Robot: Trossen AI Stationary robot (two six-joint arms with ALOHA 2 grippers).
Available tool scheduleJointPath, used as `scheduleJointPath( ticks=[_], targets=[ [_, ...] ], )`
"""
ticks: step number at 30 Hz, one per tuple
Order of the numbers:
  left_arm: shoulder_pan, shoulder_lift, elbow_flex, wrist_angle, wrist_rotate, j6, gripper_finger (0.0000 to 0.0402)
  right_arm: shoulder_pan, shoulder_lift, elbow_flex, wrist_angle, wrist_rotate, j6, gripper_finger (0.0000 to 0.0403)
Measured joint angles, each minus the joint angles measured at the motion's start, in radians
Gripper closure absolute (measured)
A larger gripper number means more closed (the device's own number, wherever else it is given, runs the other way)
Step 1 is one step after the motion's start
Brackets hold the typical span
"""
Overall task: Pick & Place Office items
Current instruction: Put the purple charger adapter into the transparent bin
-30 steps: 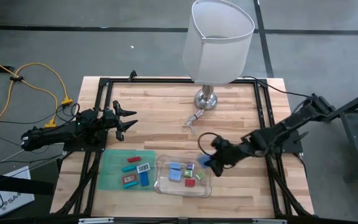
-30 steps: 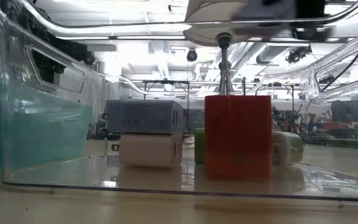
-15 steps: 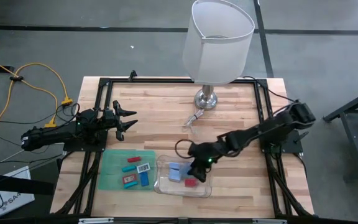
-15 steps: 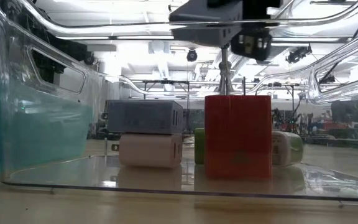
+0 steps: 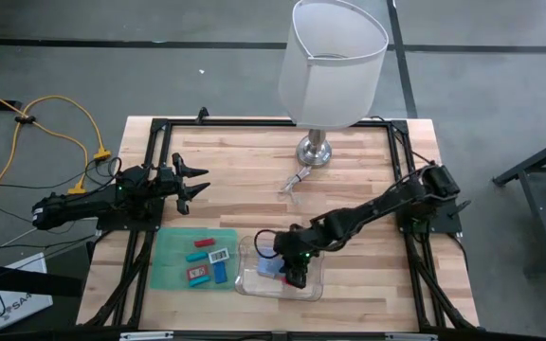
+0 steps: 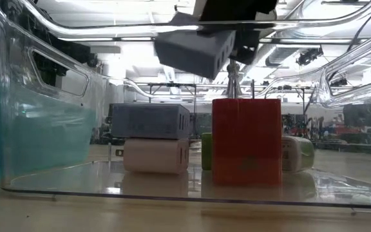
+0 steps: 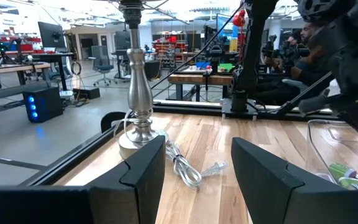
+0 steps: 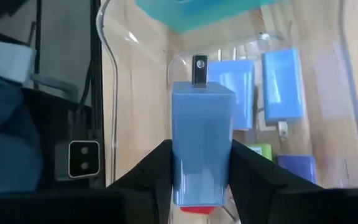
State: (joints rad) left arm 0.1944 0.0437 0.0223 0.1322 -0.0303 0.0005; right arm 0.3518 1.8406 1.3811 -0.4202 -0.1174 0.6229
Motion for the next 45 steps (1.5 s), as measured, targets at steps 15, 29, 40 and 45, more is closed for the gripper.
scheduleJointPath(
  ticks=[15, 29, 40, 45],
  targets=[
    [0.000, 0.000, 0.000, 0.000, 0.000, 0.000, 0.0224, 0.050, 0.068, 0.082, -0.095, 0.093, -0.147, 0.0286],
    [0.000, 0.000, 0.000, 0.000, 0.000, 0.000, 0.0224, 0.070, 0.105, 0.084, -0.087, 0.156, -0.238, 0.0286],
    [0.000, 0.000, 0.000, 0.003, 0.000, 0.000, 0.0224, 0.066, 0.129, 0.080, -0.049, 0.119, -0.231, 0.0280],
    [0.000, 0.000, 0.000, 0.003, 0.000, 0.000, 0.0224, 0.067, 0.129, 0.080, -0.047, 0.115, -0.230, 0.0276]
  ],
)
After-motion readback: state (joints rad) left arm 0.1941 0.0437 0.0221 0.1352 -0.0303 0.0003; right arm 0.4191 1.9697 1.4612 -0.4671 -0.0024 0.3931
